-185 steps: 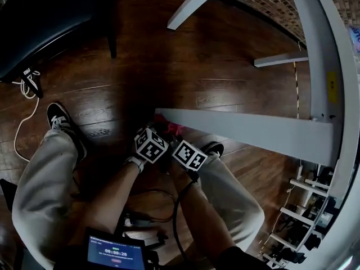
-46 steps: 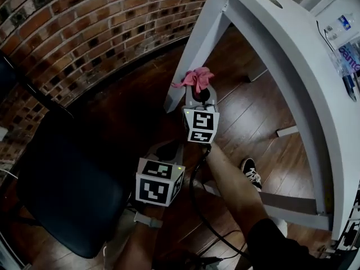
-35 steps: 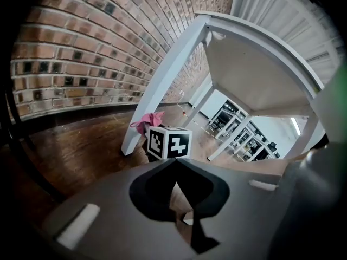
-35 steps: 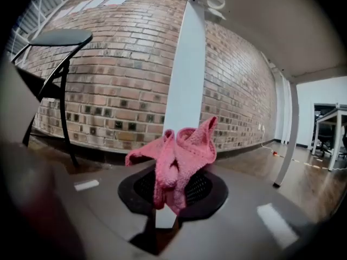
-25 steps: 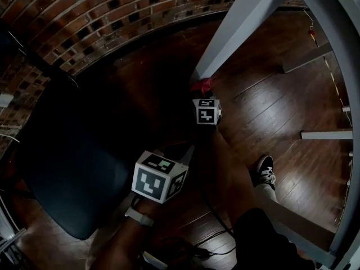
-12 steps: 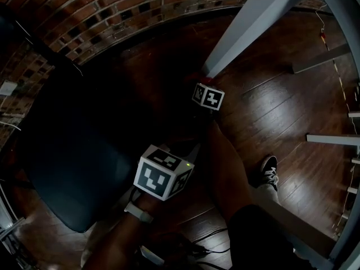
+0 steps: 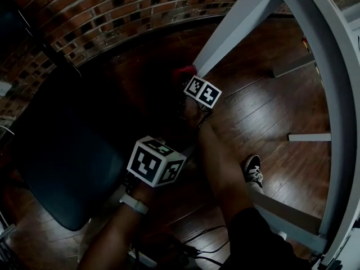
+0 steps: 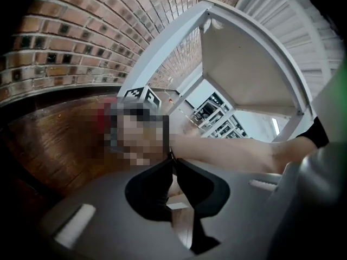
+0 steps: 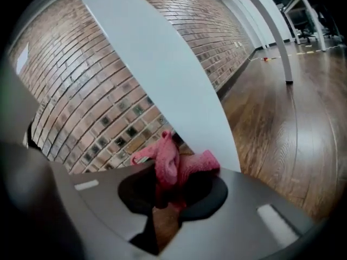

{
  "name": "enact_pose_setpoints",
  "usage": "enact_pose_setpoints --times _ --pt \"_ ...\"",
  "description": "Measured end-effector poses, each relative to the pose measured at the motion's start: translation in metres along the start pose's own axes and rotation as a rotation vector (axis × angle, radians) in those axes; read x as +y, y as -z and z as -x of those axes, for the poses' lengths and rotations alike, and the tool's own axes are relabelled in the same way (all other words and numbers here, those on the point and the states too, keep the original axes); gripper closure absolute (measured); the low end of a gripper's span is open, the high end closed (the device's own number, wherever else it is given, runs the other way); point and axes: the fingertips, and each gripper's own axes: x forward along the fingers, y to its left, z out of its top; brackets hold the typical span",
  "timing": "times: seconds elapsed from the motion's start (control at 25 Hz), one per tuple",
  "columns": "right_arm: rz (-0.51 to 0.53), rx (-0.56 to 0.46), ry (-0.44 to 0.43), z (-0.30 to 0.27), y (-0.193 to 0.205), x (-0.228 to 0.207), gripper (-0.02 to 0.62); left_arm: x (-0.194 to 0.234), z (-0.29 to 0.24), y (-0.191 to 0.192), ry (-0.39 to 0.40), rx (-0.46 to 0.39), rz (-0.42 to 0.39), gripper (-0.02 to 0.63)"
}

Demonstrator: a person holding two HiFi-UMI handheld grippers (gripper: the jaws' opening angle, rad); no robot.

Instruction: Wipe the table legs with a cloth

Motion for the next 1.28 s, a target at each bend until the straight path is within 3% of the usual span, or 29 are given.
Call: enact_pose_setpoints --times 0.28,0.48,0.64,1.04,1.28 --pt "0.031 -0.042 -0.023 0.046 -0.055 0.049 0.538 -0.046 0.034 -0.032 0.138 0.009 -0.041 0.574" --pt "0.051 -0.087 -0.043 0.088 -0.104 0.091 0.538 -0.084 0.070 -0.059 0.277 -0.083 -0.081 0.572" --pt "0.136 -0.151 -0.045 0.121 -0.157 0.124 0.540 -0.111 0.093 -0.083 0.350 -0.161 -0.169 0.575" --pt "0.194 -0.290 -0.018 0.181 -0.221 0.193 0.540 -0.131 0.147 -0.102 0.318 -0.302 -0.204 0.606" --pt "0.349 -0.507 0.036 0.223 -0.279 0.241 0.540 -0.125 0.172 -0.116 0.291 -0.385 -0.245 0.606"
